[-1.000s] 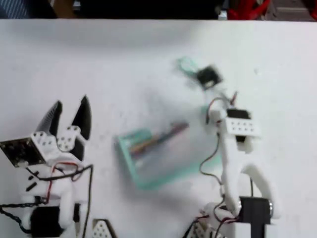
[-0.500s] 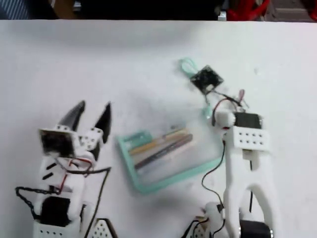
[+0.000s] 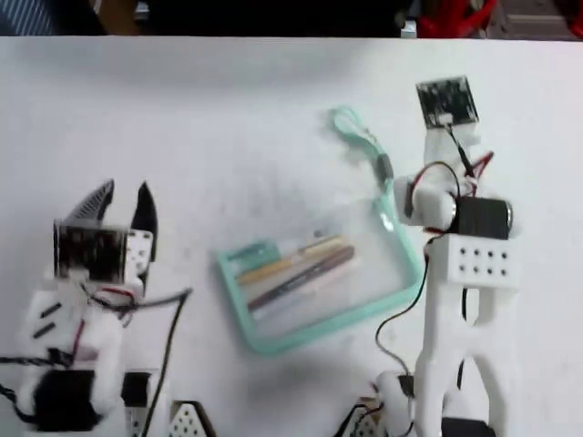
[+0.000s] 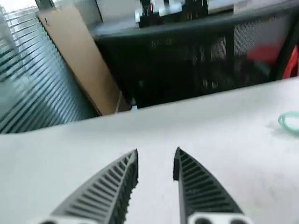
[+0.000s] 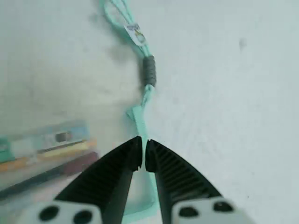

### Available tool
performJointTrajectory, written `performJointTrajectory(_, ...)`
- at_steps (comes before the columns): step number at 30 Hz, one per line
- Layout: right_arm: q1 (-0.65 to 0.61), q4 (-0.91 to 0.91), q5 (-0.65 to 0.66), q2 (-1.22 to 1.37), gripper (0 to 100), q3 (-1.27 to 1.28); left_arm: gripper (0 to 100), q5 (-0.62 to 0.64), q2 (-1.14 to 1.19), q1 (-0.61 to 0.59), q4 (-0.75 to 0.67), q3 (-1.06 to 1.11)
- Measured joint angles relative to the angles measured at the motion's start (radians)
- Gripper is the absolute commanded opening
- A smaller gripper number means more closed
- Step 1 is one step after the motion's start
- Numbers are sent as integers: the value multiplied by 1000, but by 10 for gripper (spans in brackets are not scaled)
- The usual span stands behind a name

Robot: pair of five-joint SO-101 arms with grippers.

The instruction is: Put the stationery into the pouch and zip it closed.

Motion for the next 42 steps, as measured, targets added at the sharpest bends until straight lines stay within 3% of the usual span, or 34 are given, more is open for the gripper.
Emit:
performJointTrajectory(4, -130, 249, -94, -71, 18, -284, 135, -20, 262, -8, 210, -282)
performJointTrajectory(8, -245, 417, -166, -172, 18, -540, 135, -21, 302, -8, 430, -555)
performJointTrajectory(15, -399, 473, -193, -425, 18, -606, 135, -29, 210, -8, 535, -715)
performJointTrajectory(25, -393, 430, -207, -965, 17, -358, 139, -29, -253, -14, 479, -532)
performJointTrajectory(31, -219, 397, -209, -1250, 21, -106, 139, -29, -293, -12, 491, -448)
performJointTrajectory(37, -344, 388, -209, -1257, 22, 12, 140, -29, -293, -12, 471, -330)
performJointTrajectory(42, -354, 253, -167, -1261, 22, 133, 140, -29, -293, -12, 293, -21)
